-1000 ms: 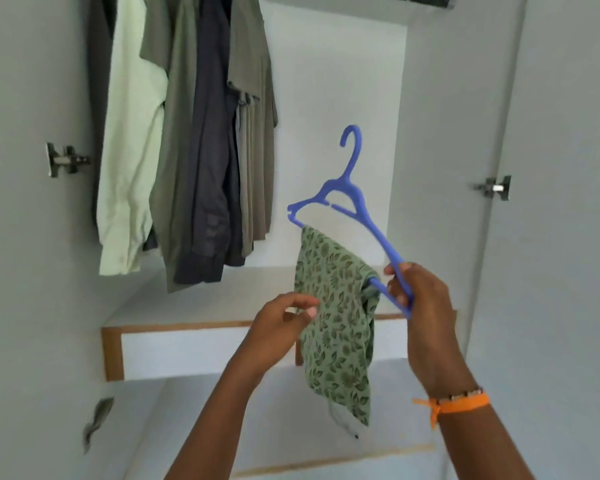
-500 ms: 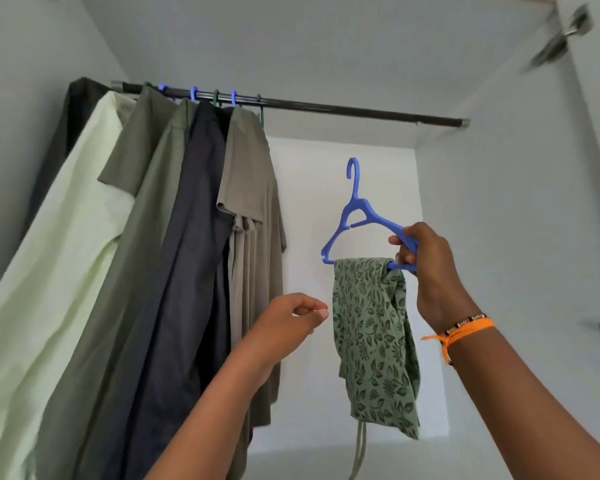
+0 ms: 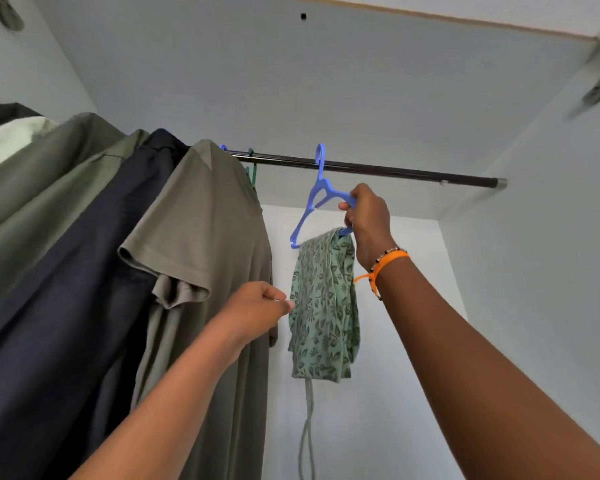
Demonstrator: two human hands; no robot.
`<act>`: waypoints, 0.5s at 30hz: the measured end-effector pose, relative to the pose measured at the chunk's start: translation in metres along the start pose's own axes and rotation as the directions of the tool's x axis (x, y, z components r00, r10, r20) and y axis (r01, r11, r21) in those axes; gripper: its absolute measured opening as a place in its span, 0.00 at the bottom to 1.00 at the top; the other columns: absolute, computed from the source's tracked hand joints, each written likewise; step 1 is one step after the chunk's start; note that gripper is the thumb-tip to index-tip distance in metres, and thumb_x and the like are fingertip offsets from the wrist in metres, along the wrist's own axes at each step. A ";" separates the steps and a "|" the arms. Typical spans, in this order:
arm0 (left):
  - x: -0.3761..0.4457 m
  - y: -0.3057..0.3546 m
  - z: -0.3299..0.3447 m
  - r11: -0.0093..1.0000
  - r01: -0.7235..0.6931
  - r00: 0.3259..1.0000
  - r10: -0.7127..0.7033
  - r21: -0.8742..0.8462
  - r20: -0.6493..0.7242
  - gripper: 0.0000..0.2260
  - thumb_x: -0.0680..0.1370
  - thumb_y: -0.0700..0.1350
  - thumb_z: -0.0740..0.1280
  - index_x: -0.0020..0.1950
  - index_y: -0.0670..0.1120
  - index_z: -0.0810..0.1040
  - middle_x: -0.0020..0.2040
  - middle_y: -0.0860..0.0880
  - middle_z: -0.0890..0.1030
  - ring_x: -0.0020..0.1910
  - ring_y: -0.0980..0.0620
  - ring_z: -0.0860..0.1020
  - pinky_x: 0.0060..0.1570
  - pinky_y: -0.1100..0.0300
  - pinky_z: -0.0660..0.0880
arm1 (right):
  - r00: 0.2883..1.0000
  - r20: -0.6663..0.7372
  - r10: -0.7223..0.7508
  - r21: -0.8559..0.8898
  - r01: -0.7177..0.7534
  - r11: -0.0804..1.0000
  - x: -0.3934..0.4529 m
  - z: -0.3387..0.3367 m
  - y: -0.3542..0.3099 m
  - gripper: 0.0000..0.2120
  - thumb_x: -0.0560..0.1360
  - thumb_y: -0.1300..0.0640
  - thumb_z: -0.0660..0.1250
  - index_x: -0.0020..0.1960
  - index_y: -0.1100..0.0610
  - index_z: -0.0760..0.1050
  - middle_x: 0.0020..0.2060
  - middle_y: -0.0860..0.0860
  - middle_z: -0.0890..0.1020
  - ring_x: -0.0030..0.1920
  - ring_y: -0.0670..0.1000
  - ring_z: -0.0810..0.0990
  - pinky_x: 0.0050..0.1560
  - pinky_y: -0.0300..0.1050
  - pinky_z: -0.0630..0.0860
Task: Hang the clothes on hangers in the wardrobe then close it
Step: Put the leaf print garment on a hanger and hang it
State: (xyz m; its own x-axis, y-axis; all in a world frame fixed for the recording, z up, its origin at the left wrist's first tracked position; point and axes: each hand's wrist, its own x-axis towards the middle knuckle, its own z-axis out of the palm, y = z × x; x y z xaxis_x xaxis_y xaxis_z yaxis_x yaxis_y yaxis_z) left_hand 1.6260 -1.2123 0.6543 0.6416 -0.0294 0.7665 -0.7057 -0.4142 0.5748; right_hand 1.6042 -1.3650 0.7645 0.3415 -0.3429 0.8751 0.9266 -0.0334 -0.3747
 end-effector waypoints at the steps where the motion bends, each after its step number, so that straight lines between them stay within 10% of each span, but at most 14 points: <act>1: 0.010 -0.001 0.000 1.000 -0.017 1.000 0.017 0.006 -0.012 0.05 0.78 0.45 0.67 0.46 0.44 0.76 0.43 0.46 0.75 0.40 0.51 0.73 0.37 0.63 0.69 | 1.000 0.001 -0.012 0.007 0.012 1.000 0.014 0.006 0.002 0.14 0.77 0.57 0.55 0.33 0.58 0.66 0.36 0.53 0.76 0.30 0.51 0.64 0.36 0.47 0.62; 9: 0.062 0.001 -0.008 0.993 -0.100 0.993 0.103 0.057 -0.051 0.05 0.79 0.45 0.65 0.48 0.47 0.69 0.43 0.46 0.71 0.36 0.54 0.72 0.36 0.69 0.68 | 0.995 0.040 -0.087 -0.026 0.088 0.996 0.091 0.046 0.020 0.14 0.78 0.56 0.54 0.33 0.52 0.63 0.34 0.52 0.69 0.31 0.46 0.67 0.39 0.41 0.66; 15: 0.080 0.003 -0.016 0.994 -0.107 0.990 0.109 0.034 -0.090 0.09 0.78 0.44 0.66 0.57 0.44 0.73 0.53 0.48 0.77 0.56 0.51 0.75 0.61 0.56 0.71 | 0.969 0.242 0.054 -0.039 -0.046 0.998 0.090 0.071 0.026 0.10 0.76 0.58 0.56 0.37 0.59 0.68 0.30 0.54 0.72 0.26 0.48 0.67 0.32 0.38 0.63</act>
State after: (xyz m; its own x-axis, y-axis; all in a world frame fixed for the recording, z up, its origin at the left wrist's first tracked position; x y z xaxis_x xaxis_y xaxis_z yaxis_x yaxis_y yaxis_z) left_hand 1.6702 -1.2010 0.7218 0.5309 0.0073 0.8474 -0.7596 -0.4391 0.4797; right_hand 1.6709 -1.3300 0.8555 0.4193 -0.1073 0.9015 0.9029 -0.0541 -0.4264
